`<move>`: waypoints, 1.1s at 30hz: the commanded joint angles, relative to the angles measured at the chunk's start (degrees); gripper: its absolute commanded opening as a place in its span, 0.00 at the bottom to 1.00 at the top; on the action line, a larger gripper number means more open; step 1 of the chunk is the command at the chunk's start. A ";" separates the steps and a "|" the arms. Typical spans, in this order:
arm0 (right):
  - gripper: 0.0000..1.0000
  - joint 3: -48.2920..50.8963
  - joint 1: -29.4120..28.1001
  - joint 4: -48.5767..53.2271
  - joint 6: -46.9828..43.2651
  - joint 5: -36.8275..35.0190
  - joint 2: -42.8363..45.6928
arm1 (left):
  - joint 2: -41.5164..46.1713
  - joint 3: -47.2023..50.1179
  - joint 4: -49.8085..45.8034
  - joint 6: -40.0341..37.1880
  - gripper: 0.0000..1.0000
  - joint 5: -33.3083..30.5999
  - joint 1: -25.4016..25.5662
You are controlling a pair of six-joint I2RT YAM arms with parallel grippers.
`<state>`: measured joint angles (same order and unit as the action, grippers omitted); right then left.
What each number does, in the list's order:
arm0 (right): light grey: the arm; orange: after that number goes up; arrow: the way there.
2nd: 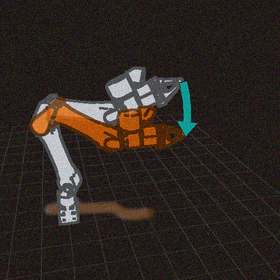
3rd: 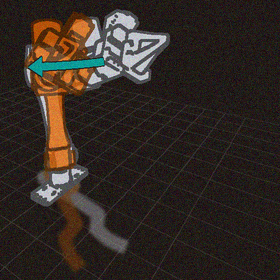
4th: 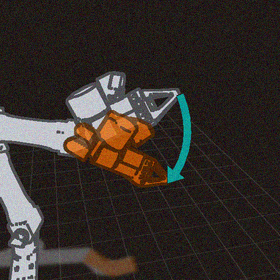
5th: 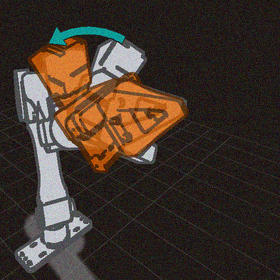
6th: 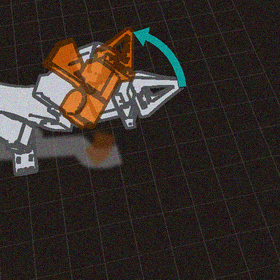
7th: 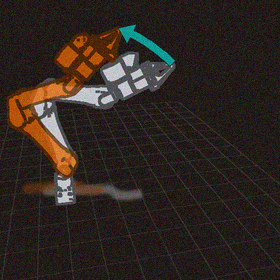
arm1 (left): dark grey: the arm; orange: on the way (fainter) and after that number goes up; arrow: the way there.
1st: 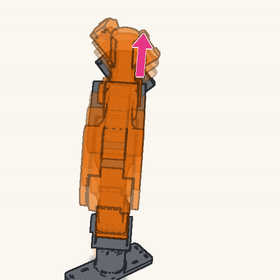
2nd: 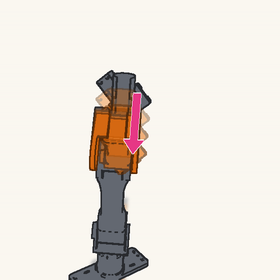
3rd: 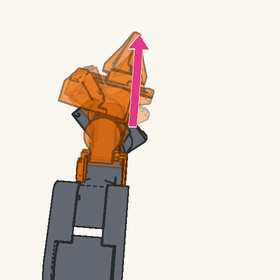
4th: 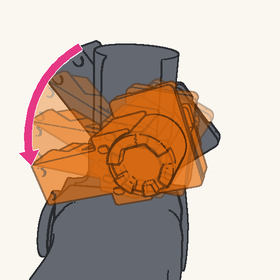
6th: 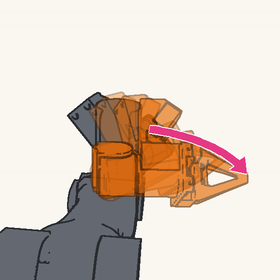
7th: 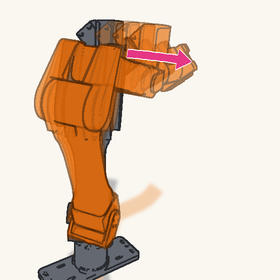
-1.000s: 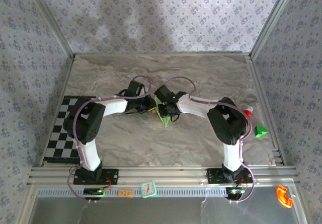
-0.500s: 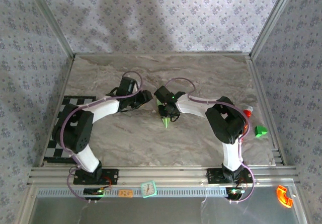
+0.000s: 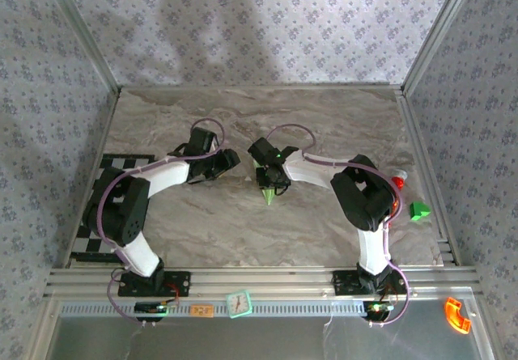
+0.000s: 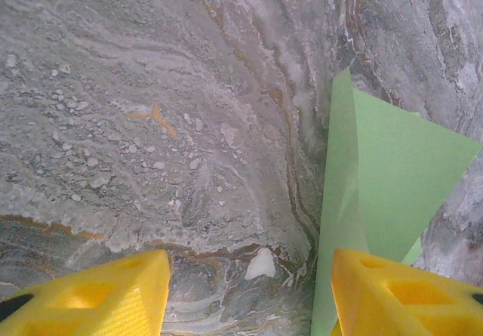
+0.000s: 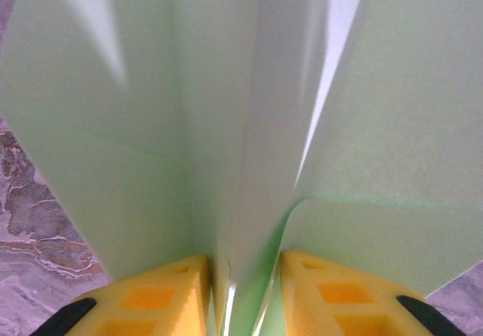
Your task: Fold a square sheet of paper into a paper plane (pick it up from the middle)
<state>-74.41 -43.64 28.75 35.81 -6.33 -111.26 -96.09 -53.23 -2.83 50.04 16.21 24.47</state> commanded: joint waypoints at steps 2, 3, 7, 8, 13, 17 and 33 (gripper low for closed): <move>0.28 -1.60 0.22 2.86 1.77 -1.85 0.61 | 1.66 -0.15 -0.77 -0.47 0.60 -0.47 -0.36; 0.26 -1.52 0.30 2.97 1.88 -1.85 0.53 | 1.56 -0.15 -0.71 -0.47 0.60 -0.46 -0.31; 0.18 -1.47 0.40 3.25 2.36 -2.52 0.84 | 1.70 -0.20 -1.10 -0.56 0.61 -0.43 -0.41; 0.17 -1.50 0.38 3.16 2.42 -2.91 1.17 | 1.78 -0.20 -1.25 -0.64 0.61 -0.56 -0.46; 0.12 -1.33 1.04 1.90 1.65 -3.49 3.02 | 2.75 -0.26 -3.34 -1.72 0.73 -2.17 -0.89; 0.10 -2.47 2.93 0.41 0.66 -2.94 3.20 | 4.30 -0.27 -6.18 -3.38 0.87 -4.95 -1.17; 0.10 -20.54 13.87 2.58 -11.74 3.04 -10.17 | 5.99 -1.06 -11.18 -6.75 0.99 -8.58 -2.17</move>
<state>-91.90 -30.74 28.23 27.27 -4.82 -118.50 -91.15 -53.17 -11.79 44.77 8.47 22.48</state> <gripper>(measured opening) 0.100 0.994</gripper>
